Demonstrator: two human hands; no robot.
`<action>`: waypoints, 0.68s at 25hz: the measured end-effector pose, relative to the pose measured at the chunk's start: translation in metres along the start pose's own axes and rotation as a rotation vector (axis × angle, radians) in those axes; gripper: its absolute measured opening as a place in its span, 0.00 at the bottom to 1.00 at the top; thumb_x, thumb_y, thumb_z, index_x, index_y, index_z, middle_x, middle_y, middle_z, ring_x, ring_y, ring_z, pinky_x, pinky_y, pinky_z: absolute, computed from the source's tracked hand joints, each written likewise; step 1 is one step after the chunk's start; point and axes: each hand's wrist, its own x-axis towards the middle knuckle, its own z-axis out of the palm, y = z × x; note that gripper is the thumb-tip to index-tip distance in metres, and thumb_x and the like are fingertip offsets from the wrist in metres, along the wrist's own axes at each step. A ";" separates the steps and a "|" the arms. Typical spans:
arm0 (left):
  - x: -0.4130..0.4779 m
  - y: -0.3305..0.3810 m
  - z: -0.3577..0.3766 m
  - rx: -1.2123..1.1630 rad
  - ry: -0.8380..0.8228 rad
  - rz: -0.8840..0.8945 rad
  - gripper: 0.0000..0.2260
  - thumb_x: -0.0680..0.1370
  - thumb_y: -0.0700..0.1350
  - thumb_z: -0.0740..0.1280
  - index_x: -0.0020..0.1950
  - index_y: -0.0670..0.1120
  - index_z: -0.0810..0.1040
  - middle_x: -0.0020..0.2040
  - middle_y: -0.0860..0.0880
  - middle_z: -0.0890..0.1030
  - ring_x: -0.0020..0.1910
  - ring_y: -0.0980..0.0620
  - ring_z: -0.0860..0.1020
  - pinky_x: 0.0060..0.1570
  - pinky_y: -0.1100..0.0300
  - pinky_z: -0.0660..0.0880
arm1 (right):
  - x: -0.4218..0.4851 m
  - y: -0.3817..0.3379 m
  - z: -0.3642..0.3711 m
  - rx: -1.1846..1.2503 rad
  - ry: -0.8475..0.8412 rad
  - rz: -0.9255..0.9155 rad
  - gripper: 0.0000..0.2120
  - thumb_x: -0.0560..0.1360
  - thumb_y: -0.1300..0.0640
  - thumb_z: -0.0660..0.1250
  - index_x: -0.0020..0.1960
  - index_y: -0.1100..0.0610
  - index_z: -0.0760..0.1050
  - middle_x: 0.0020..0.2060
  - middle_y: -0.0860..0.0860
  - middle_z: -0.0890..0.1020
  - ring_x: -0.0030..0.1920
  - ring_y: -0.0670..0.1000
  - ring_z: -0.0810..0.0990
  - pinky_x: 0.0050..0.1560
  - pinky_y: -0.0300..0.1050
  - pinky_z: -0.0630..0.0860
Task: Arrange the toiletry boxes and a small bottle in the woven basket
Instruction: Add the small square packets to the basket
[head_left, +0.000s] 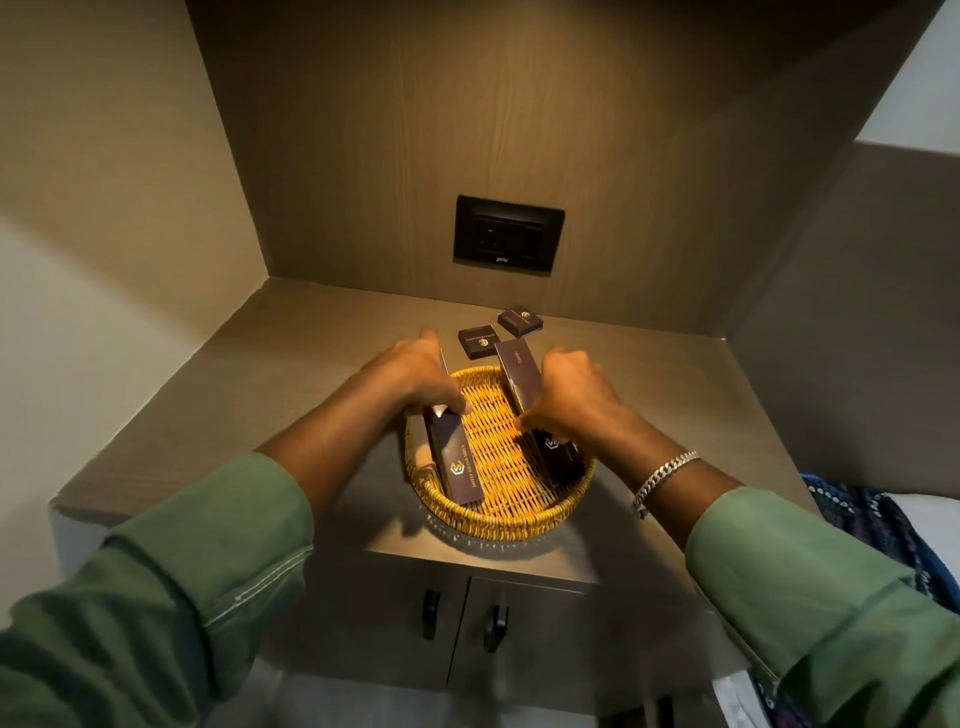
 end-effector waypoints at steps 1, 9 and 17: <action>0.002 0.001 -0.001 0.041 -0.003 -0.001 0.45 0.62 0.51 0.79 0.72 0.49 0.58 0.70 0.41 0.67 0.65 0.38 0.69 0.55 0.44 0.75 | 0.000 0.000 0.001 -0.002 0.009 0.002 0.30 0.64 0.52 0.80 0.60 0.59 0.72 0.50 0.55 0.80 0.48 0.56 0.81 0.46 0.52 0.83; 0.053 0.042 -0.033 -0.020 0.320 0.293 0.35 0.66 0.54 0.75 0.69 0.49 0.65 0.68 0.43 0.70 0.65 0.41 0.69 0.59 0.45 0.71 | 0.001 0.005 -0.001 0.020 0.123 -0.064 0.19 0.67 0.49 0.78 0.50 0.55 0.74 0.38 0.48 0.76 0.39 0.50 0.78 0.33 0.43 0.75; 0.126 0.063 -0.014 0.302 -0.149 0.227 0.27 0.69 0.42 0.73 0.67 0.45 0.70 0.64 0.41 0.75 0.59 0.42 0.75 0.59 0.50 0.74 | 0.044 0.050 -0.042 0.139 0.321 -0.081 0.11 0.68 0.58 0.72 0.35 0.50 0.69 0.33 0.50 0.78 0.34 0.50 0.77 0.30 0.42 0.71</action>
